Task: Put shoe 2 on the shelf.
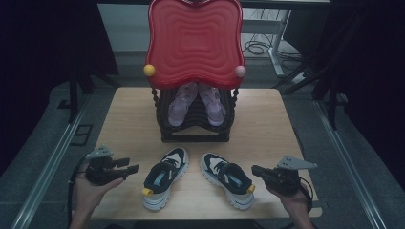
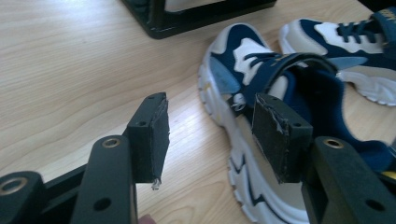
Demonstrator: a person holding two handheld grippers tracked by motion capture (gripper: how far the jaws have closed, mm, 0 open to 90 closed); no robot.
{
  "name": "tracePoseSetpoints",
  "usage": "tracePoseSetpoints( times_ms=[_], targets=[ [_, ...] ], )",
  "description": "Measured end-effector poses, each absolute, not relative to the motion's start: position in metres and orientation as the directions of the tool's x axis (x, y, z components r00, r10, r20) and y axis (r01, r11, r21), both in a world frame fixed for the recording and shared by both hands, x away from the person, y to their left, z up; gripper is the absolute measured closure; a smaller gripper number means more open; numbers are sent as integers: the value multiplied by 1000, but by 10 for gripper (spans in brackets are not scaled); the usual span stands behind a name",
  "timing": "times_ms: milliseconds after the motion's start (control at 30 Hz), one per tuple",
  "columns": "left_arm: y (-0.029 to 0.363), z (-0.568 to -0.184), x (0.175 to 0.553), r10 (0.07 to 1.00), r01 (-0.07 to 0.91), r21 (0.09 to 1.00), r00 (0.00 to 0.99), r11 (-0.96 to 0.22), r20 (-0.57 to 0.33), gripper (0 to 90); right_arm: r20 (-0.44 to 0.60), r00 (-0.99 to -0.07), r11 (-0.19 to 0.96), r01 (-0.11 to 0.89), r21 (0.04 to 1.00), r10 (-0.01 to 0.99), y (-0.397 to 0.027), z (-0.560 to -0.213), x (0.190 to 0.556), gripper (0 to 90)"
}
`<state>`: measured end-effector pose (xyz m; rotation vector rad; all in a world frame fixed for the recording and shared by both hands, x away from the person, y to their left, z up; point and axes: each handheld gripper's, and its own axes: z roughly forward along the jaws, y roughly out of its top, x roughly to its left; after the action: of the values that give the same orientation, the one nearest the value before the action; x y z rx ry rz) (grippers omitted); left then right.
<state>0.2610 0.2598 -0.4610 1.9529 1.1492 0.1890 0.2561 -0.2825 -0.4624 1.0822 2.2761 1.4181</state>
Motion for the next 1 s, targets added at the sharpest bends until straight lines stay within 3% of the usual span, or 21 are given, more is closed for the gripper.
tracePoseSetpoints(
  times_ms=[433,1000],
  targets=[
    [236,-452,265,762,660,703,590,-264,-268,456,158,-701,263,454,851,696,-277,-456,263,728],
    [198,-468,280,739,684,628,627,-370,-247,497,170,-680,240,465,852,713,-282,-455,262,651]
  ],
)
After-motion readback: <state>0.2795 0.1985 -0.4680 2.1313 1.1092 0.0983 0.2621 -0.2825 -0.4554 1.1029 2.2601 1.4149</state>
